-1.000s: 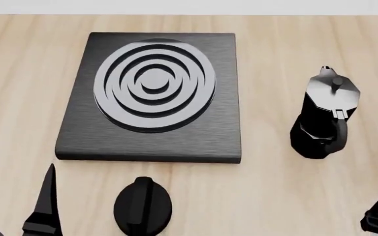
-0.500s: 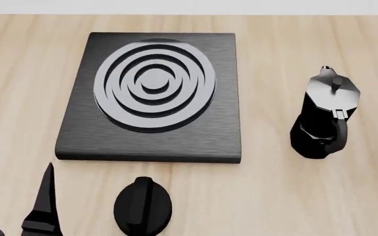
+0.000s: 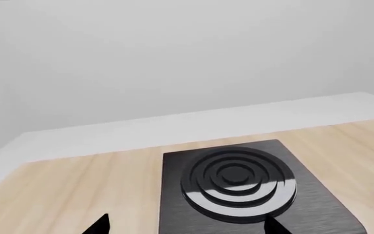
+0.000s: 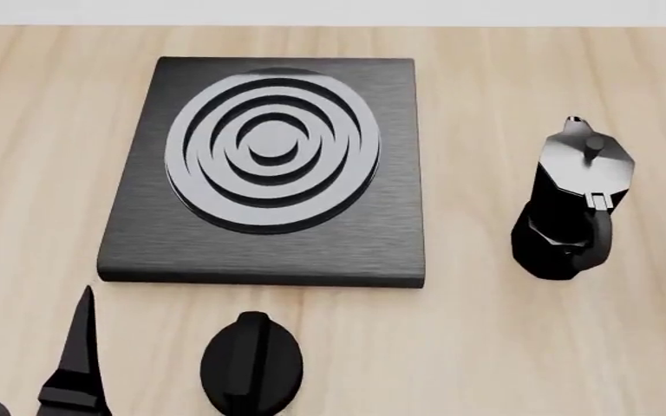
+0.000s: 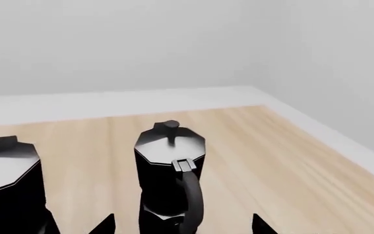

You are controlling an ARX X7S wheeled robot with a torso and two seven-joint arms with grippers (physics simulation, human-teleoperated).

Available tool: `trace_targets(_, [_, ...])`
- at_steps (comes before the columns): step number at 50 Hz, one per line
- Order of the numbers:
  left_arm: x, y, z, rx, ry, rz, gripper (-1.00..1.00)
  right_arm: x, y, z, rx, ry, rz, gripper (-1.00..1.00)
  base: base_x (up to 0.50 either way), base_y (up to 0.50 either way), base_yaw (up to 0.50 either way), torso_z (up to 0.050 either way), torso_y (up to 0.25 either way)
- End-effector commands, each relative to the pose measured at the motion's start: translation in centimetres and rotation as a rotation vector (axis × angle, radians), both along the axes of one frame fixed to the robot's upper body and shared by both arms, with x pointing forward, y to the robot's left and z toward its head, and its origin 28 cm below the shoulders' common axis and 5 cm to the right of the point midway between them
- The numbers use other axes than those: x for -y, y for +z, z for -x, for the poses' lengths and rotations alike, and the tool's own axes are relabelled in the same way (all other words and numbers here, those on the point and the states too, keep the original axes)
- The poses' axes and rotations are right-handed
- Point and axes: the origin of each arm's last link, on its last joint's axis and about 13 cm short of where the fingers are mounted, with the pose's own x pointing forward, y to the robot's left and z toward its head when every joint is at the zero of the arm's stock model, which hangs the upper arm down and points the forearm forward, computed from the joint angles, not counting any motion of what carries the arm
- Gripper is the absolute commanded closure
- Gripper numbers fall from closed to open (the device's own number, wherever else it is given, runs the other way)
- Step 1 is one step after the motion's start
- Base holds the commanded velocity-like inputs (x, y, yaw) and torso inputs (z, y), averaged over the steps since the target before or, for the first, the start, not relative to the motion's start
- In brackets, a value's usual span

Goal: Put the right moka pot on the stove.

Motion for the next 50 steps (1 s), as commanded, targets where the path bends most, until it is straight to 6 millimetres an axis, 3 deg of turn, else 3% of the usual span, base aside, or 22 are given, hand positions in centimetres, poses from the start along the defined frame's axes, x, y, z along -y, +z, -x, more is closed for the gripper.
trace_targets(1, [0.0,0.0,0.0,0.004,0.004,-0.001,-1.0,0.6,-0.2,-1.6,-0.028,-0.013,-0.003,-1.0,0.0,0.0,0.0,0.0,0.0])
trace_targets(50, [-0.1,0.0,-0.1,0.004,0.018,0.006,-1.0,1.6,-0.9,-5.9,-0.104,-0.032,-0.015,-1.0,0.0,0.0,0.0,0.0,0.0])
